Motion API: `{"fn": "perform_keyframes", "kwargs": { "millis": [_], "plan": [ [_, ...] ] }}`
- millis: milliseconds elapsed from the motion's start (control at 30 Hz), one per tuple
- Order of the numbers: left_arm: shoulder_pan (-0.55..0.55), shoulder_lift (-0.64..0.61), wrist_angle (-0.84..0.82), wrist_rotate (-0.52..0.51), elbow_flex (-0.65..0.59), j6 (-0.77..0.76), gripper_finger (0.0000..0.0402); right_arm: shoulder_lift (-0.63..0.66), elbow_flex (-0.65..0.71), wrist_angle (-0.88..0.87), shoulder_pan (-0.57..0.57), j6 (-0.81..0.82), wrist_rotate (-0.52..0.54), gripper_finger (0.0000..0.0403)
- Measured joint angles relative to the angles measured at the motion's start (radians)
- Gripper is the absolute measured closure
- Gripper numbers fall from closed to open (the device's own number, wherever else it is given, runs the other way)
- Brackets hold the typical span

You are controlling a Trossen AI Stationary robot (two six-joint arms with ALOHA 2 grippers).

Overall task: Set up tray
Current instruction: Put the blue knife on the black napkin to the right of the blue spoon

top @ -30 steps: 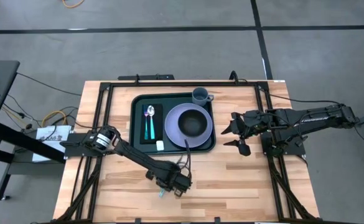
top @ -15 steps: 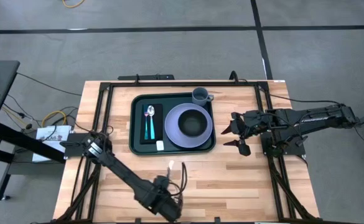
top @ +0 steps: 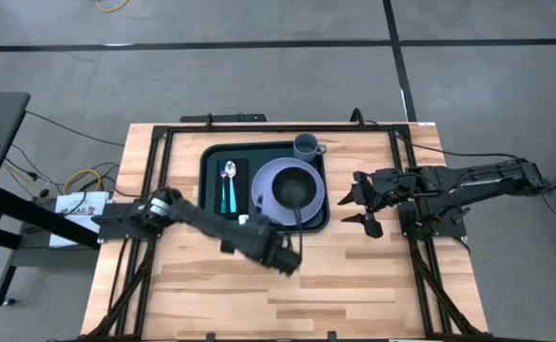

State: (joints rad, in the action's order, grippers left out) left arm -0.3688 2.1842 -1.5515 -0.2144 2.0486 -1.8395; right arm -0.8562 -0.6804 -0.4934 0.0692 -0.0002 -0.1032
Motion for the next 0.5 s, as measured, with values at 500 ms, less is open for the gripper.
{"fn": "perform_keyframes", "kwargs": {
  "millis": [500],
  "plan": [
    [0.179,-0.578,0.577,-0.007,-0.81,0.098,0.0386,0.0,0.0,-0.03,0.0,-0.007,0.004,0.0173]
  ]
}}
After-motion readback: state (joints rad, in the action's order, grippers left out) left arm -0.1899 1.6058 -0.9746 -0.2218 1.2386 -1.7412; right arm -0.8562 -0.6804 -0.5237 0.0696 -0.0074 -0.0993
